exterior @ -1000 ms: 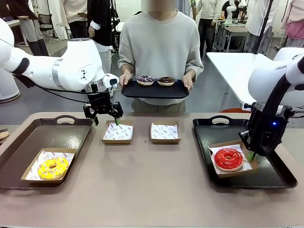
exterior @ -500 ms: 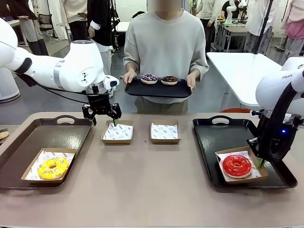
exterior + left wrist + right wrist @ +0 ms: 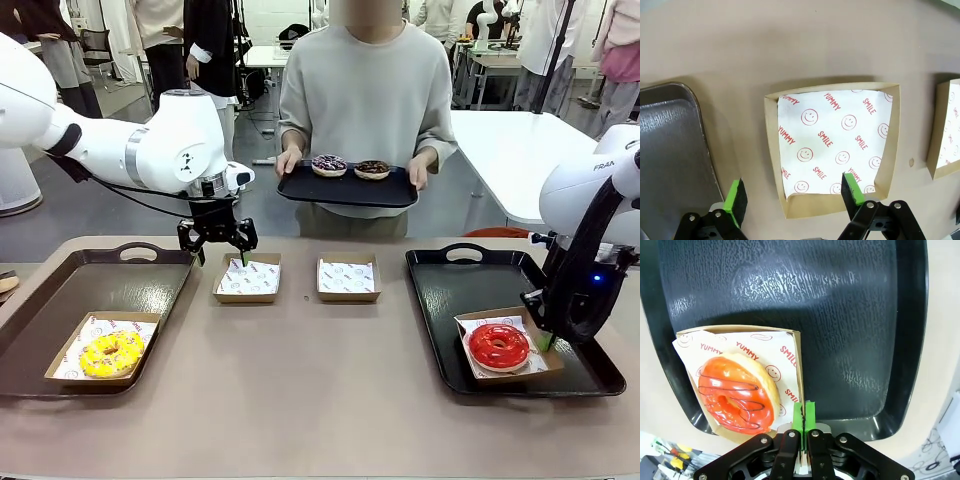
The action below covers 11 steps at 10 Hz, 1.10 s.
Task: Individually package the donuts and arrange them on the tray.
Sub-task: Place the picked Paper togo box on the Handle tray while simultaneously picking up another Paper togo box from the table with the other hand.
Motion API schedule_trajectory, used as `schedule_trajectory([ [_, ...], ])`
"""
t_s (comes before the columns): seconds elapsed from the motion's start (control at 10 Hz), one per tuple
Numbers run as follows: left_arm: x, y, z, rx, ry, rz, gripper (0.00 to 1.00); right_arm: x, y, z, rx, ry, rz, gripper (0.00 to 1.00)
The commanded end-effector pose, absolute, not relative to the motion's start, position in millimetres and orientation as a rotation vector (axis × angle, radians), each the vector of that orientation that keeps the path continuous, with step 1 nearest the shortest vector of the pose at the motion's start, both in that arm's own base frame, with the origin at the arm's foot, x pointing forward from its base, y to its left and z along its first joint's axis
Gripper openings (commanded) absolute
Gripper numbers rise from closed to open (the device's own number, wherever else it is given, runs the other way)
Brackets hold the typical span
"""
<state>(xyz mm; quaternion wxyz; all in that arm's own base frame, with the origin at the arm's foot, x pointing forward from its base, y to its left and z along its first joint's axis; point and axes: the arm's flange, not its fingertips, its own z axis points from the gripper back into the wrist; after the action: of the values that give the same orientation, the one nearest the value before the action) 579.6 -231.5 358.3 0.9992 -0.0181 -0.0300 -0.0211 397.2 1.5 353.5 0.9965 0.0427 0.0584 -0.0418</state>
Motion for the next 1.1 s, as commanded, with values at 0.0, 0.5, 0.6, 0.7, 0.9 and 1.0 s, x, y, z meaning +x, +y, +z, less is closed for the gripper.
schedule_trajectory([
  [0.0,589,-238,357,0.014,-0.053,-0.006,0.98,395,-1,347,0.118,0.103,-0.065,0.01],
  [0.5,601,-231,338,-0.001,-0.010,0.024,0.98,394,-1,346,0.121,0.104,-0.070,0.01],
  [0.6,602,-230,336,-0.005,-0.009,0.028,0.98,394,-1,345,0.121,0.105,-0.069,0.01],
  [0.7,603,-231,337,-0.020,-0.007,0.030,0.98,394,-1,345,0.123,0.103,-0.066,0.01],
  [0.9,605,-230,336,-0.025,0.007,0.032,0.39,393,-1,344,0.135,0.108,-0.055,0.61],
  [1.0,606,-230,336,-0.023,0.015,0.032,0.00,394,-2,344,0.137,0.109,-0.059,1.00],
])
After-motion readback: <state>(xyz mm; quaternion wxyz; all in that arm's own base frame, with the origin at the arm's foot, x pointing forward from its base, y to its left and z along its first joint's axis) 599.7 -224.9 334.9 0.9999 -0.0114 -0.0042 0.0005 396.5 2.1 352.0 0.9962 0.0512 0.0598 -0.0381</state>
